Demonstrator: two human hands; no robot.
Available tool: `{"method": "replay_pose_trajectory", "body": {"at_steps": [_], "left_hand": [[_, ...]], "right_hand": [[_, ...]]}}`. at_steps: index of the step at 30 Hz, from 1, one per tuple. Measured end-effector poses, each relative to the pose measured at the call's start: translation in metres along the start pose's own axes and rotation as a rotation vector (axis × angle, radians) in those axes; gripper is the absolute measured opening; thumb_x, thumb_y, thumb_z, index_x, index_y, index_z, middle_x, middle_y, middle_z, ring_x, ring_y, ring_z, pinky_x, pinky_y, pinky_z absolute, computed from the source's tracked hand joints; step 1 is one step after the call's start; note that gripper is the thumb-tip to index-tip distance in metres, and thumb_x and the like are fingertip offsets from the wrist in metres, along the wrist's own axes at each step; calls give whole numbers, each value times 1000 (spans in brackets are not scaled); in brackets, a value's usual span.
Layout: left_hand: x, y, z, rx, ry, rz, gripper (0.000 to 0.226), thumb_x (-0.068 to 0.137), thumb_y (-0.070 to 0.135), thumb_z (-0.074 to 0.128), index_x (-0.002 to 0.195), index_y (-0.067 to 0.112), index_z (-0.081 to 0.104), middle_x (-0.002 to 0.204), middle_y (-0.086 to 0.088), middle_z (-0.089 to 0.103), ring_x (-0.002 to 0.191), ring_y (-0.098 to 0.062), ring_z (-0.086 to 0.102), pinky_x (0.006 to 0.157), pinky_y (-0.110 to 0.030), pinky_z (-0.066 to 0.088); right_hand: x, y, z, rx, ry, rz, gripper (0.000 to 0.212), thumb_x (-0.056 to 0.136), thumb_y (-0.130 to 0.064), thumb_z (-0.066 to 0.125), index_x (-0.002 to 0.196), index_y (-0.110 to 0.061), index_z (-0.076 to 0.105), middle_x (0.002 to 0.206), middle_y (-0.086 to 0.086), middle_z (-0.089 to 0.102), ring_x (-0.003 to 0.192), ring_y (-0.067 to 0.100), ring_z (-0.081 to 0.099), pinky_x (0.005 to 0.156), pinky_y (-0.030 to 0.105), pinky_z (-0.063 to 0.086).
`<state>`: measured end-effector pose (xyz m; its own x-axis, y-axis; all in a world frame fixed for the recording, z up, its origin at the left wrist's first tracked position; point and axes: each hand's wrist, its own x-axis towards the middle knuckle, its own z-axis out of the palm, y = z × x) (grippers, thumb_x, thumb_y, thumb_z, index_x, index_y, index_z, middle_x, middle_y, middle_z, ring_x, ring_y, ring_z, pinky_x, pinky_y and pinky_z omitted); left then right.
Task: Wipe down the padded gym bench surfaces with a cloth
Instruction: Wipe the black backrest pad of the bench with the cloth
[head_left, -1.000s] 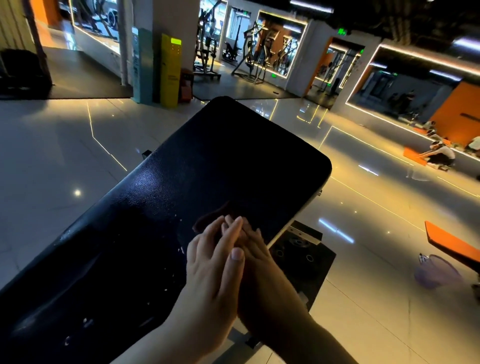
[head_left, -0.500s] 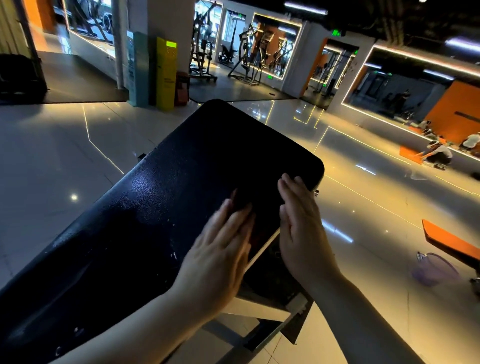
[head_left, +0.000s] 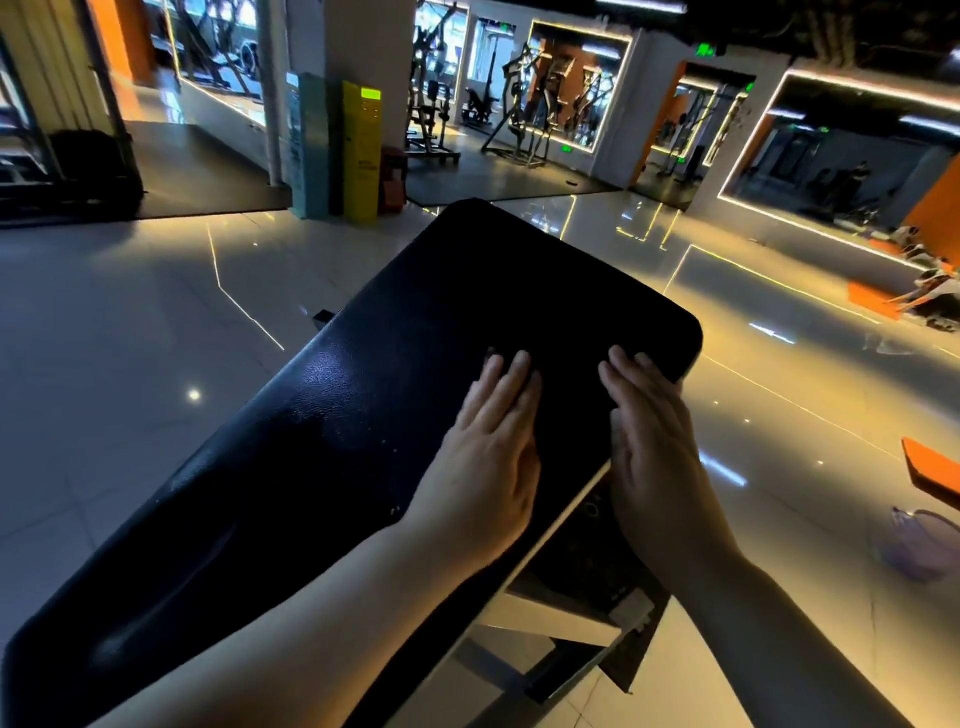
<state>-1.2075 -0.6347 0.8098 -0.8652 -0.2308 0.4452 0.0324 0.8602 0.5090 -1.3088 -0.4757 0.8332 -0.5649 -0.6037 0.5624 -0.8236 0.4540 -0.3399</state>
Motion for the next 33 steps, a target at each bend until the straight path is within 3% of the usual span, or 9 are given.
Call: {"method": "replay_pose_trajectory", "body": {"at_steps": [5, 10, 14, 16, 20, 25, 27, 30, 33], "left_hand": [[-29, -1, 2, 129, -113, 241, 62, 99, 30, 31, 156, 30, 6, 165, 14, -7, 150, -8, -20, 123, -39, -1], [1, -28, -11, 67, 8, 0, 63, 97, 34, 20, 158, 24, 9, 166, 7, -4, 151, -11, -17, 124, -47, 5], [-31, -15, -4, 120, -79, 202, 62, 98, 31, 27, 157, 29, 7, 166, 9, -2, 152, -13, -15, 124, -46, 2], [-34, -40, -7, 133, -56, 209, 64, 96, 26, 31, 158, 23, 12, 167, 6, 1, 153, -16, -11, 124, -49, 8], [-9, -68, -15, -3, 50, -142, 68, 93, 20, 31, 159, 18, 12, 167, 5, -5, 151, -12, -18, 123, -50, 8], [-41, -42, -7, 33, -112, 197, 63, 97, 23, 31, 158, 20, 13, 167, 10, -3, 152, -13, -12, 124, -49, 7], [-33, -62, -9, 55, -58, 150, 64, 96, 26, 28, 158, 17, 14, 167, 7, -3, 153, -15, -11, 123, -51, 11], [-17, -68, -13, -5, 51, -81, 69, 91, 30, 22, 159, 19, 13, 167, 5, -1, 152, -14, -12, 123, -52, 9], [-30, -45, -6, 4, 0, 81, 63, 96, 26, 29, 158, 22, 15, 167, 9, 4, 153, -11, -8, 125, -48, 6]], "right_hand": [[6, -3, 0, -32, 29, 27, 50, 103, -15, 38, 153, -9, 37, 162, 5, 31, 154, 19, 14, 123, 50, 24], [28, -11, 5, -199, -3, -94, 49, 107, -28, 31, 150, -6, 42, 158, 6, 38, 152, 14, 20, 125, 46, 15], [55, -18, 9, -199, -2, -110, 49, 106, -28, 32, 149, -7, 44, 157, 5, 40, 150, 16, 27, 125, 40, 19], [61, -21, 14, -288, 22, -119, 49, 106, -27, 33, 148, -7, 45, 156, 7, 42, 149, 19, 30, 124, 39, 21], [59, -22, 23, -467, 6, -150, 51, 106, -28, 28, 149, -4, 42, 156, 13, 41, 149, 24, 29, 123, 44, 23], [59, -21, 24, -522, 4, -158, 51, 105, -27, 29, 149, -4, 42, 157, 13, 40, 149, 25, 29, 123, 44, 22], [58, -21, 24, -518, 10, -171, 51, 104, -27, 30, 148, -3, 43, 156, 13, 40, 149, 25, 30, 123, 45, 23], [58, -21, 24, -498, 16, -204, 50, 103, -26, 33, 146, -3, 47, 155, 12, 43, 148, 24, 32, 122, 46, 24], [57, -20, 23, -487, 10, -246, 48, 103, -26, 35, 144, -5, 50, 153, 10, 46, 147, 22, 35, 121, 47, 26]]}}
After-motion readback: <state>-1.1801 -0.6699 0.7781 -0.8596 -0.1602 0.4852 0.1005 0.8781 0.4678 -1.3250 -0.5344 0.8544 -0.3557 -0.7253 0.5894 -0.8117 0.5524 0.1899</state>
